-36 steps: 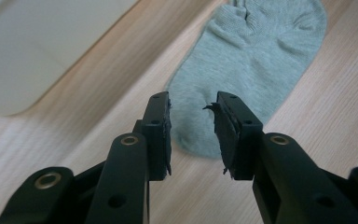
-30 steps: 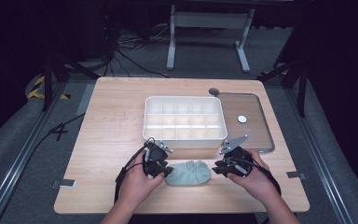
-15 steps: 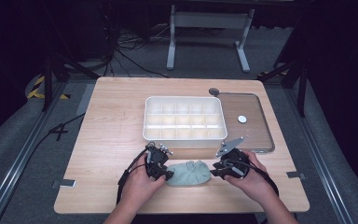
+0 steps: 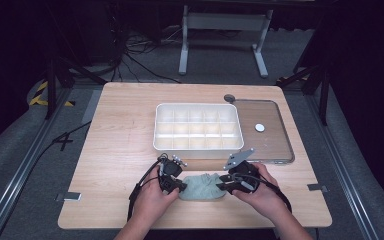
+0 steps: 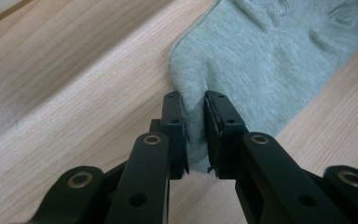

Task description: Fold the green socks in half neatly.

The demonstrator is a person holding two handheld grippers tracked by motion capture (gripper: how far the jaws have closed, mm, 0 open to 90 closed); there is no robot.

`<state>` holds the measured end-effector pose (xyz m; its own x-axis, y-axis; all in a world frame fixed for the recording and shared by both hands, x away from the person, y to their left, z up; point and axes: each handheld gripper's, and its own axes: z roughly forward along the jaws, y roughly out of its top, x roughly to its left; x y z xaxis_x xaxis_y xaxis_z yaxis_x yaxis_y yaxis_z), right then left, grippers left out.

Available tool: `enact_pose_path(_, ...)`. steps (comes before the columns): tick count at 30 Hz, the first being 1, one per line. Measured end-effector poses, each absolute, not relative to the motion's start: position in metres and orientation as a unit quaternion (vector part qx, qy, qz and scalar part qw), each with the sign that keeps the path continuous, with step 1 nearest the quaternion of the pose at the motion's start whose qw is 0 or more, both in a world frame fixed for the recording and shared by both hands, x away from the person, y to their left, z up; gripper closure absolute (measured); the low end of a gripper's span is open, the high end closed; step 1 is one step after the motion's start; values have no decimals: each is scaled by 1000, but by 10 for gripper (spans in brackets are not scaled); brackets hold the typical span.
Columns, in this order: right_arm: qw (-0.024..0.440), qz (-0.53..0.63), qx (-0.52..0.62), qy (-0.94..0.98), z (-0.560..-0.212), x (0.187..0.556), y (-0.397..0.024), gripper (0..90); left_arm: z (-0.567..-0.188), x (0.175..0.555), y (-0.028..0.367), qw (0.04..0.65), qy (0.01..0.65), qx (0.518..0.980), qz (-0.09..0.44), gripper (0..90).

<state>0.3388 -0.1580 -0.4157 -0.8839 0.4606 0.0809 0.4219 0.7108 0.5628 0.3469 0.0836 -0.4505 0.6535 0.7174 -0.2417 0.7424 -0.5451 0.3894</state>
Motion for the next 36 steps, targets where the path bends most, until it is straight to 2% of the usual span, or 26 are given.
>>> enact_pose_path(5,31,303,229,925,-426,339,-141,738,-451,347,83,236,418,877,-26,796)
enact_pose_path(6,31,305,228,924,-428,339,-138,764,-450,346,83,234,419,877,-26,796)
enact_pose_path(8,31,321,225,919,-430,341,-133,889,-450,346,83,235,418,877,-27,797)
enact_pose_path(13,45,321,228,918,-442,345,-124,894,-451,347,84,238,416,877,-28,797)
enact_pose_path(19,33,309,231,922,-457,348,-117,895,-451,347,86,243,415,876,-32,792)
enact_pose_path(25,40,305,224,925,-459,345,-119,899,-442,344,95,266,420,866,-48,710)
enact_pose_path(29,47,301,225,926,-459,343,-121,900,-440,343,100,241,433,866,-64,642)
enact_pose_path(32,54,298,227,926,-459,340,-123,900,-447,344,97,228,428,869,-101,589)
enact_pose_path(36,55,294,229,926,-458,338,-124,900,-450,344,91,237,425,867,-110,618)
